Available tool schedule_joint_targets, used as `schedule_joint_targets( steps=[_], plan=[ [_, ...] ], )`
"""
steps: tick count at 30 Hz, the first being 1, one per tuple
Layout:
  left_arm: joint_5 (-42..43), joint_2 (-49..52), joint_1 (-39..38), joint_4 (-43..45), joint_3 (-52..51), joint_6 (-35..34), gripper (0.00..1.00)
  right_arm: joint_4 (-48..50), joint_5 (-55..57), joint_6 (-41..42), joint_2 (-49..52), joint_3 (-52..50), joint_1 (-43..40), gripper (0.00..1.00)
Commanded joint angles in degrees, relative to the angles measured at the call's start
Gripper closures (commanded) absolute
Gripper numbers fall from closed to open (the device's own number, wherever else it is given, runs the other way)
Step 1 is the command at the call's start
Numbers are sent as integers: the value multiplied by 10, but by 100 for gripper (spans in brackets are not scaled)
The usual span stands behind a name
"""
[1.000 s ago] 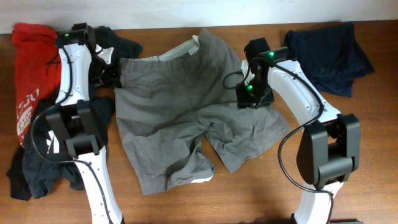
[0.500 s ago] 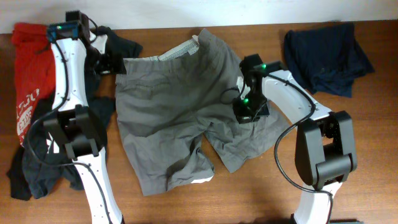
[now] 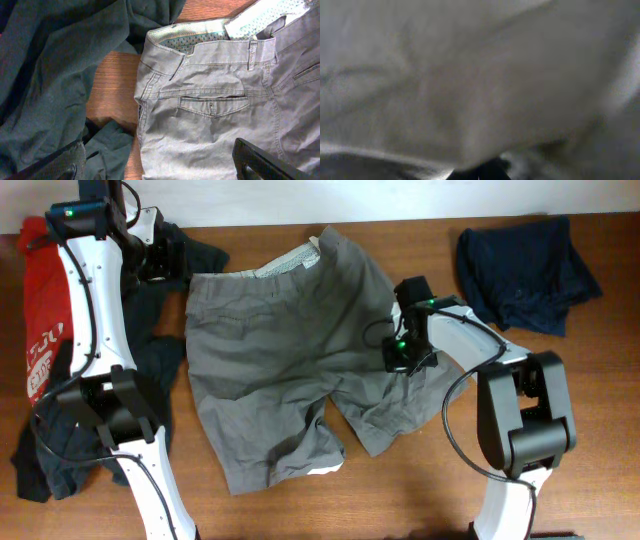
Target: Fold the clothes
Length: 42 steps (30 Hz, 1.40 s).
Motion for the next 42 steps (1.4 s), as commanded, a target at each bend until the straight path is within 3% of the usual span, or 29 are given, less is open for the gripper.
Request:
schedule_joint_targets(
  steps=[1,9,20,24,25,30,33,37,42],
  plan=[
    [-4,-10,-5,-2,7,10,7,23,39,7,43,-6,-26,96],
    [-4,-10,-5,-1,7,12,7,139,58,-32,108,-5,-66,96],
    [-4,-10,-14,11,7,14,7,497,82,-70,171,-5,-93,95],
    [-4,-10,-23,21,6,20,7,545,81,-76,171,20,-93,95],
    [-4,-10,-26,26,5,21,7,529,76,-76,169,39,-93,94],
    [-4,-9,-42,59,-13,76,7,348,6,-76,134,154,-92,46],
    [-4,-9,-56,99,-49,136,7,144,-54,-77,106,269,-92,18],
    [-4,-8,-67,151,-102,207,10,-49,-101,-80,85,371,-92,13],
    [-4,-6,-80,227,-182,304,9,-223,-122,-92,83,435,-91,14]
  ],
)
